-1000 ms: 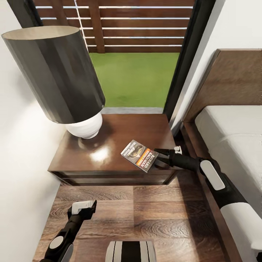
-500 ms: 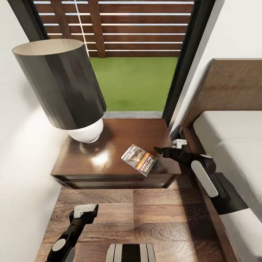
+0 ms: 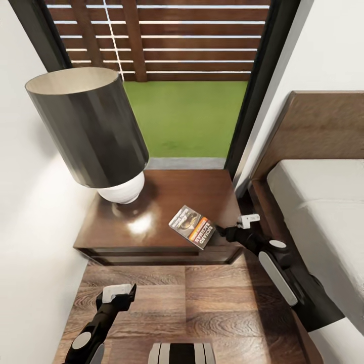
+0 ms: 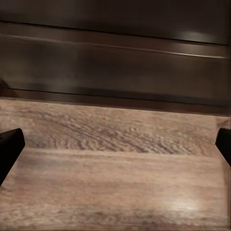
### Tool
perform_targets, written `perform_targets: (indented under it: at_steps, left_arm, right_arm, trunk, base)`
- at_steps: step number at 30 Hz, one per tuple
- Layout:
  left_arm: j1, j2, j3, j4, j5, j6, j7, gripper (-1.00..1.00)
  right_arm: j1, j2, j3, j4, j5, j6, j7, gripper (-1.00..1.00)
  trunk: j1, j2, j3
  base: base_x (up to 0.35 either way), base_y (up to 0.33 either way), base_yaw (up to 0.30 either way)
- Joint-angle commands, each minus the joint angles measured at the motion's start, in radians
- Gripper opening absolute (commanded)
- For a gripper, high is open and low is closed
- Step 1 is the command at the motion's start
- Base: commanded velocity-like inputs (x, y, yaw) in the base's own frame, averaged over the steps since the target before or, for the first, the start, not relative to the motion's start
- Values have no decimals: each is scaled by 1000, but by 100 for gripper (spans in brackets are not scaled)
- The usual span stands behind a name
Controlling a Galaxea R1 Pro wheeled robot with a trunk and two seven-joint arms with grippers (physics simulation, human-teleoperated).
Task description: In the bedroom, move the book from the bed onto either nightstand, and place the two sandals side by side next to the bed.
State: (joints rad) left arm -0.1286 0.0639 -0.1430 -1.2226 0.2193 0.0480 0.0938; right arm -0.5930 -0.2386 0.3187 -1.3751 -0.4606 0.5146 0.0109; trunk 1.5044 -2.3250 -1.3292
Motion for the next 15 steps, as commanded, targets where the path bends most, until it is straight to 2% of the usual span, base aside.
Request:
perform_targets:
  at_steps: [1,7,15]
  left_arm:
    - [0,1,-4,-2,9,5,8,100]
    - [0,1,-5,-1,8,9,7,100]
    - [0,-1,-8,-1,8,15,8,100]
  right_arm:
    - [13,-1,1,-3,6,-5,-9,100]
    - [70,-1,2,-6,18,-23,-28,100]
    - [117,-6,-1,0,20,-25,-29,100]
  trunk:
    - [-4,7,3]
    - [-27,49,21]
    - [-58,105,46]
  base:
    - [0,0,0]
    - [0,0,0]
    - [0,0,0]
